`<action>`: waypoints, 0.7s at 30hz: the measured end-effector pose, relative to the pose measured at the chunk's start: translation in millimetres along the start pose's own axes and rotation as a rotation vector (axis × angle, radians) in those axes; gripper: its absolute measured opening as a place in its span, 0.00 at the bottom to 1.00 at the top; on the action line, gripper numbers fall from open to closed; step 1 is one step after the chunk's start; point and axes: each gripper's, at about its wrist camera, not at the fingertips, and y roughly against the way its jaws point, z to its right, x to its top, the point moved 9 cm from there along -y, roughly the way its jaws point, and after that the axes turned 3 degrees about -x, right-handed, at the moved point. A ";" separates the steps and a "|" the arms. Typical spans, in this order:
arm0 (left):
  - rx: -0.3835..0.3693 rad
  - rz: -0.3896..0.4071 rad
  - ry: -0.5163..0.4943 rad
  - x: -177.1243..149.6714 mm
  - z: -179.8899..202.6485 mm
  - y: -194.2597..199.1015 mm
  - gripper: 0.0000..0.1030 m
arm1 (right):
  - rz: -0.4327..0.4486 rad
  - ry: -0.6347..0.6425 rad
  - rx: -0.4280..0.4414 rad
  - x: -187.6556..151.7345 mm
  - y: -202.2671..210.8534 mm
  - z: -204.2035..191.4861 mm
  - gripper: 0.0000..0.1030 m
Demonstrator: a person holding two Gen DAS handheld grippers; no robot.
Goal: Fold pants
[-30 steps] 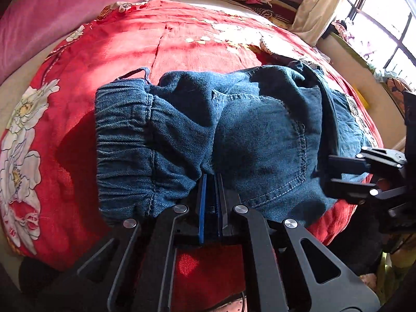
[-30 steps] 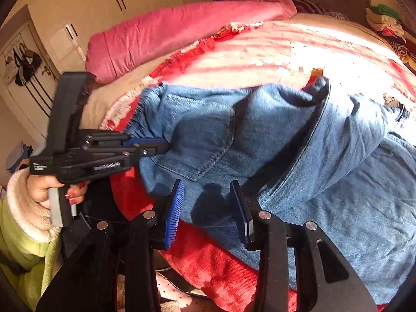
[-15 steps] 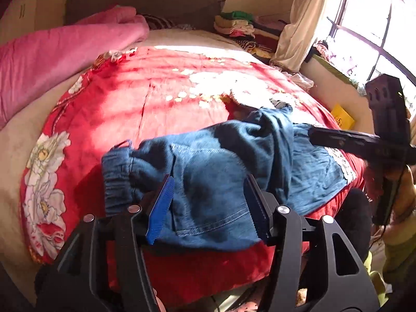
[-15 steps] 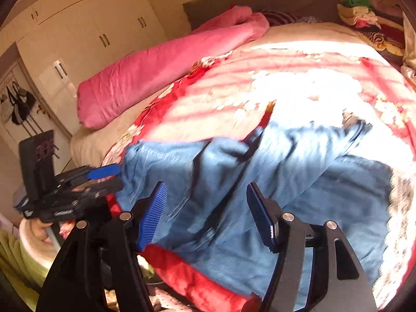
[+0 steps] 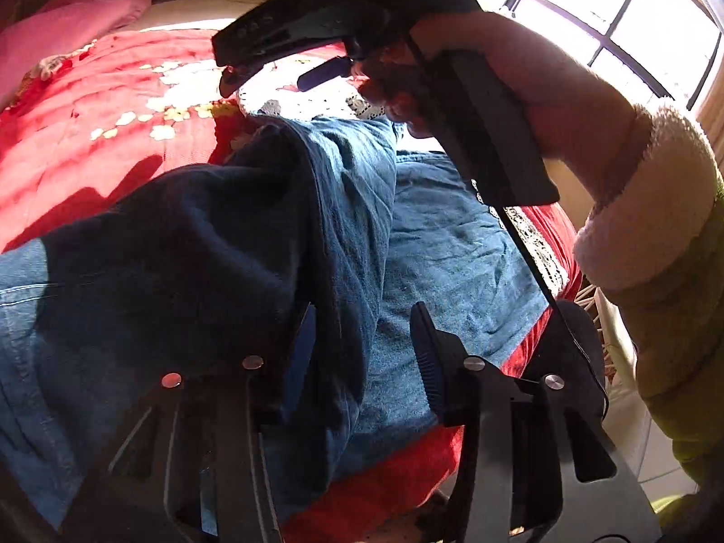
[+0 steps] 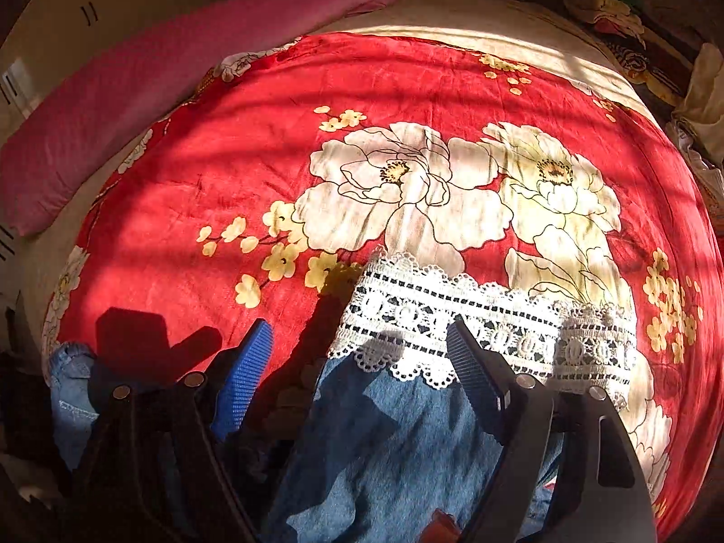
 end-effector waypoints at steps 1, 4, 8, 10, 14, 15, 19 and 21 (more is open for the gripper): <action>0.005 -0.009 0.001 -0.5 -1.4 -4.9 0.24 | -0.016 0.008 -0.036 3.7 -9.0 1.8 0.76; 0.005 -0.021 0.014 0.7 -4.9 -15.6 0.11 | -0.046 0.024 -0.101 8.5 -28.8 9.8 0.57; 0.001 -0.031 0.028 2.8 -9.4 -19.9 0.01 | 0.017 -0.032 0.009 6.8 -12.6 24.4 0.08; -0.009 -0.026 0.032 2.4 -10.3 -17.0 0.00 | 0.067 -0.099 0.071 -1.2 16.3 39.7 0.08; -0.007 -0.009 0.020 2.2 -8.7 -7.6 0.00 | 0.165 -0.243 0.145 -41.3 82.1 83.7 0.07; -0.002 -0.002 0.003 1.4 -6.5 -4.2 0.00 | 0.188 -0.277 0.149 -54.8 98.3 95.1 0.07; 0.007 0.016 -0.052 -3.0 2.3 9.9 0.00 | 0.232 -0.392 0.136 -121.0 146.6 139.8 0.07; 0.012 0.027 -0.087 -3.8 7.4 15.9 0.00 | 0.236 -0.440 0.132 -157.5 160.6 154.4 0.07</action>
